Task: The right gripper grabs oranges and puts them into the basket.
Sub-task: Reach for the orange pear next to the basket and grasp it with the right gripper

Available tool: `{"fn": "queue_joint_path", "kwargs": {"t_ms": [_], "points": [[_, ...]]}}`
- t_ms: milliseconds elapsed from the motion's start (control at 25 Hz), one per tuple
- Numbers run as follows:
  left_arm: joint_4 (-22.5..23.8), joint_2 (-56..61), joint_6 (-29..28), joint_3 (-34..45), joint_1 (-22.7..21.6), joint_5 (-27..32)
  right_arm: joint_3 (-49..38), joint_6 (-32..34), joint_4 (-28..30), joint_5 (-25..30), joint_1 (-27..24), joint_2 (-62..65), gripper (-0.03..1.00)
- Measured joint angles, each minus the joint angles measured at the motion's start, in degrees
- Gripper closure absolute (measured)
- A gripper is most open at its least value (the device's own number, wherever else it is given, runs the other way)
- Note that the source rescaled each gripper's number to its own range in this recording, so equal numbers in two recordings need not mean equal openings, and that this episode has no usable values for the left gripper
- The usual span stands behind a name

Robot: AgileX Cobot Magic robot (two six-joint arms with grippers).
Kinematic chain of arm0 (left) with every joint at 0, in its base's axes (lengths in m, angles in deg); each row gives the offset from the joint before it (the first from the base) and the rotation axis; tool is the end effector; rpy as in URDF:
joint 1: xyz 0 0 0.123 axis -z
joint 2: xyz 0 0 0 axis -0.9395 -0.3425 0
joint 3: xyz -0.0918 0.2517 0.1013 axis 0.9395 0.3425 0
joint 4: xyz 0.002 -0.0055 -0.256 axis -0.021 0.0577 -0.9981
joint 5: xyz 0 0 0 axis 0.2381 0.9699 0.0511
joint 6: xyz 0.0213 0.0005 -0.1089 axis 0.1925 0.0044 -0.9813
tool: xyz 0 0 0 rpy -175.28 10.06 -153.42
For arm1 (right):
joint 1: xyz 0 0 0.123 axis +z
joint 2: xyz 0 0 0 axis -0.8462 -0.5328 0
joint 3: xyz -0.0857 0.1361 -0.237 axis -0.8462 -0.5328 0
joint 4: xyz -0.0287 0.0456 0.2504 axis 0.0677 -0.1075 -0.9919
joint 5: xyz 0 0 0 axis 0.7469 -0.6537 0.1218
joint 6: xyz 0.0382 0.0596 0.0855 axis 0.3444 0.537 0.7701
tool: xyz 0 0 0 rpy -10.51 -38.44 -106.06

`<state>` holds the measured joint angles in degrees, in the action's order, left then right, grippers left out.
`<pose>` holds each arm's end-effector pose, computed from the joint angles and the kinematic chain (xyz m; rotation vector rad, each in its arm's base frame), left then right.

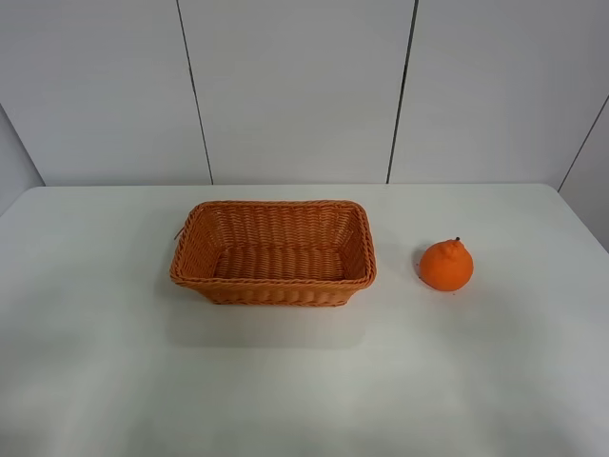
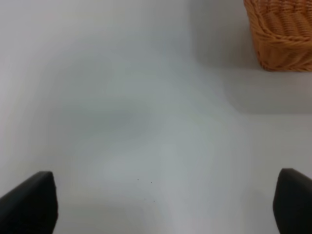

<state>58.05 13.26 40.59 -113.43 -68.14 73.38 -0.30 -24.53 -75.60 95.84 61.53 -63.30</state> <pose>0.0162 0.0025 0.2665 0.0379 2.0508 0.0220 0.0165 0.0045 0.2727 -0.0765 2.0079 0.0783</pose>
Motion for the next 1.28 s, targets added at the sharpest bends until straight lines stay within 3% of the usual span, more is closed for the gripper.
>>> {"fn": "queue_joint_path", "kwargs": {"t_ms": [520, 960, 1280], "points": [[0.0, 0.0, 0.0, 0.0, 0.0, 0.0, 2.09, 0.0, 0.0, 0.06, 0.0, -5.12, -0.03], [0.0, 0.0, 0.0, 0.0, 0.0, 0.0, 19.93, 0.1, -0.26, -1.32, 0.0, -51.42, -0.03], [0.0, 0.0, 0.0, 0.0, 0.0, 0.0, 38.73, 0.1, -0.33, -1.99, 0.0, -86.32, -0.03]]}}
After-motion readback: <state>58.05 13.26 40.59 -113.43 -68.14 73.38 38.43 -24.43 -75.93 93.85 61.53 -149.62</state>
